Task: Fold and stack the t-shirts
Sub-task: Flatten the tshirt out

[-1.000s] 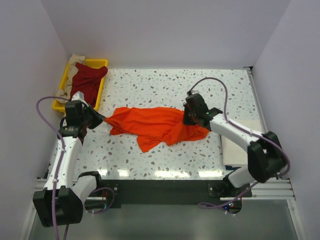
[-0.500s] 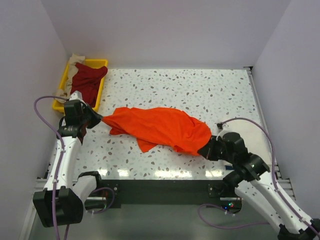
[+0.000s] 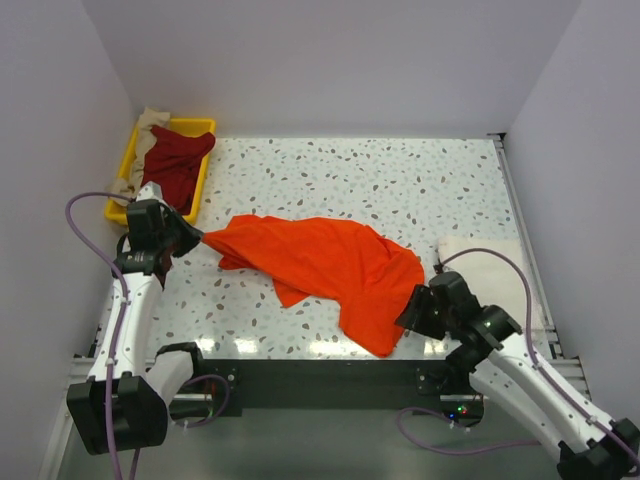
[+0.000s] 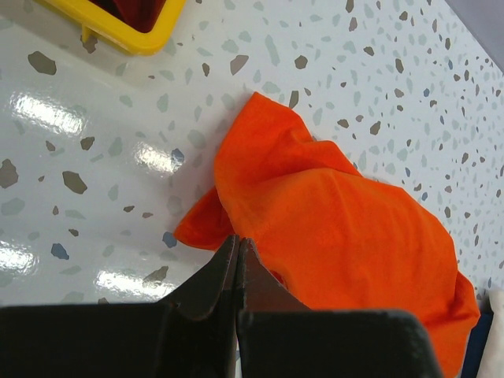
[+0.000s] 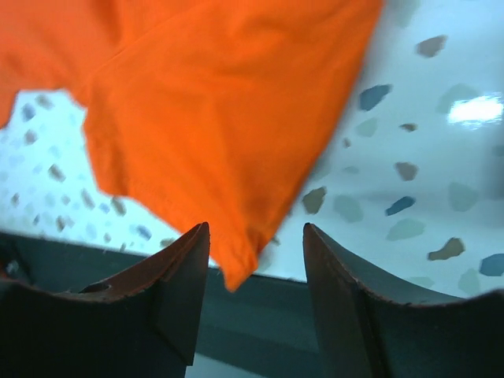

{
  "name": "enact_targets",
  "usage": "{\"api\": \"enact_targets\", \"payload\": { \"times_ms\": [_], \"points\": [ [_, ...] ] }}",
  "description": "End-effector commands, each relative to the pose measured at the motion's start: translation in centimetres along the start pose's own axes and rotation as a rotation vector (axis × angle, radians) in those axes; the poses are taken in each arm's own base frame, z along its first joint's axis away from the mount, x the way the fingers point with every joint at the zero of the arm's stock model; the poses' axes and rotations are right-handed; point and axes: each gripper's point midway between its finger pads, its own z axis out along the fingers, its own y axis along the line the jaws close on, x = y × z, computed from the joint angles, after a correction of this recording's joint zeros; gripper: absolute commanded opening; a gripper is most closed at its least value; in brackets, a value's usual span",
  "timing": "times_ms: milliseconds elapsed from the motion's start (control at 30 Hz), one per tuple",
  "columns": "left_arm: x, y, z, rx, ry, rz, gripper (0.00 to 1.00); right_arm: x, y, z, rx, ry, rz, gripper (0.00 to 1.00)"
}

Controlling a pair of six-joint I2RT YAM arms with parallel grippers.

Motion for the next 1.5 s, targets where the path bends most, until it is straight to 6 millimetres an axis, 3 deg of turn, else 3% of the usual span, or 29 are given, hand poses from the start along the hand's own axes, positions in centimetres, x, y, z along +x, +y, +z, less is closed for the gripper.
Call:
{"api": "enact_targets", "payload": {
  "times_ms": [0,100,367,533,567,667,1067,1167,1200,1300,1400,1467],
  "points": [
    [-2.2,-1.0,-0.6,0.029,-0.060,0.018,0.00,-2.7,-1.6,1.5,0.152,-0.114,0.091,0.54],
    [-2.1,-1.2,-0.7,0.039,-0.059,0.022,0.00,-3.7,-3.6,1.7,0.274,-0.181,0.134,0.48],
    [-1.5,-1.3,-0.7,0.058,-0.047,0.016,0.00,-8.6,-1.8,1.7,0.242,-0.360,0.163,0.47],
    [-1.6,-1.4,-0.9,0.062,-0.050,0.017,0.00,-10.2,-1.4,3.8,0.222,-0.273,0.163,0.40],
    [-1.7,-1.5,-1.0,0.064,-0.053,0.019,0.00,-11.0,-2.3,3.9,0.231,-0.274,0.183,0.38],
    [-1.6,-1.5,-1.0,0.064,-0.051,0.020,0.00,-11.9,-2.4,4.3,0.206,-0.273,0.199,0.37],
    [-1.4,-1.5,-1.1,0.071,-0.046,0.019,0.00,-11.5,-2.8,6.4,0.185,-0.238,0.215,0.36],
    [-1.2,-1.4,-1.0,0.069,-0.044,0.019,0.00,-11.6,-2.7,6.6,0.175,-0.241,0.209,0.28],
    [-1.1,-1.4,-1.1,0.070,-0.045,0.019,0.00,-11.6,-2.6,6.7,0.172,-0.236,0.206,0.17],
    [-1.1,-1.3,-1.3,0.066,-0.051,0.021,0.00,-12.3,-1.7,5.9,0.161,-0.229,0.183,0.00],
    [-1.9,-1.6,-2.2,0.062,-0.080,0.019,0.00,-14.7,0.1,3.4,0.141,-0.284,0.151,0.00],
    [-3.0,-2.3,-3.1,0.077,-0.112,0.020,0.00,-17.7,2.6,0.3,0.087,-0.369,0.123,0.00]
  ]
}}
